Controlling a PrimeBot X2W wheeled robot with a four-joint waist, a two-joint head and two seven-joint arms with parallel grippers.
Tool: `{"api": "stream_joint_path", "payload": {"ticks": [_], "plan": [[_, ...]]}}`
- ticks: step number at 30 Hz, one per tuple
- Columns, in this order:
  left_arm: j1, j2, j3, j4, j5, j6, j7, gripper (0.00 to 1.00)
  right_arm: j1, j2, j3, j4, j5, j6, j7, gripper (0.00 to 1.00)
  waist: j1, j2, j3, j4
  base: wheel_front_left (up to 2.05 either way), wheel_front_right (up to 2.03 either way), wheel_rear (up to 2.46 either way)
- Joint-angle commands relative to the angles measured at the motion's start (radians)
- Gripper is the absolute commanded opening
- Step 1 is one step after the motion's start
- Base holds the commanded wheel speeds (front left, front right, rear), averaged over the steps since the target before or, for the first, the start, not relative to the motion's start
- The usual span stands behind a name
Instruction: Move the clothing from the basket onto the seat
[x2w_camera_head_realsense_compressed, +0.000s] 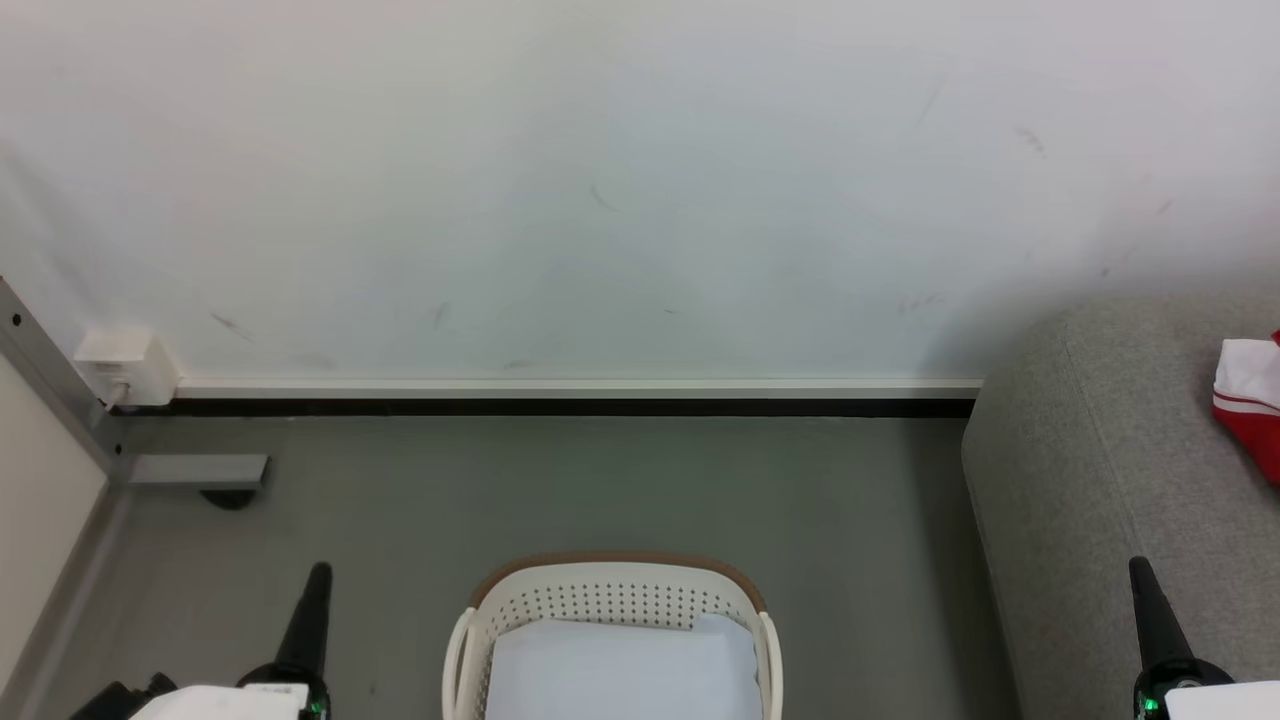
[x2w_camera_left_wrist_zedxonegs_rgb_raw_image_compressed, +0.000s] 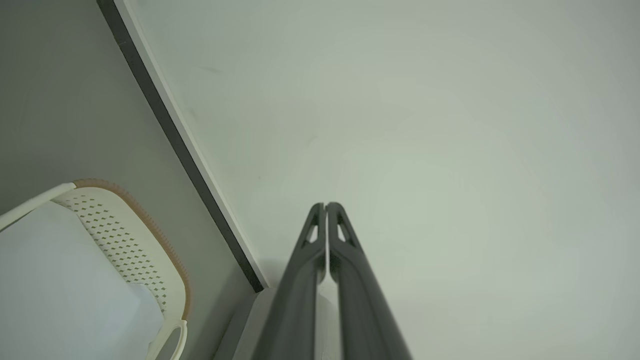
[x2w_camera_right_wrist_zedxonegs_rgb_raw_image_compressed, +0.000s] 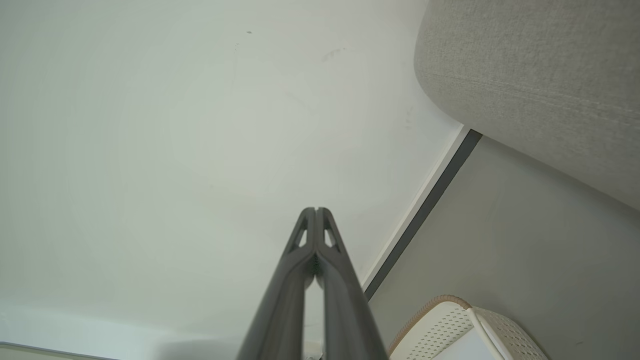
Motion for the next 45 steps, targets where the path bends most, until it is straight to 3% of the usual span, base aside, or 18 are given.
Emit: {"api": "stream_joint_path", "payload": {"ticks": [1,34,45], "plan": [[-0.016,0.000,0.006,-0.006,-0.027,-0.007,0.005,0.00,-0.017,-0.007,-0.004,-0.001,0.024,-0.001,0.005,0.00,0.0000,0.0000,0.000,0.001,0.00,0.00,0.00],[-0.044,-0.013,0.039,-0.007,-0.258,-0.034,0.069,0.00,-0.053,-0.003,-0.033,0.004,0.247,-0.002,0.074,0.00,0.0000,0.0000,0.010,0.022,0.00,0.00,0.00],[-0.043,-0.013,0.039,-0.007,-0.256,-0.032,0.070,0.00,-0.054,0.000,-0.036,0.005,0.242,-0.002,0.076,0.00,0.0000,0.0000,0.010,0.022,0.00,0.00,0.00]]}}
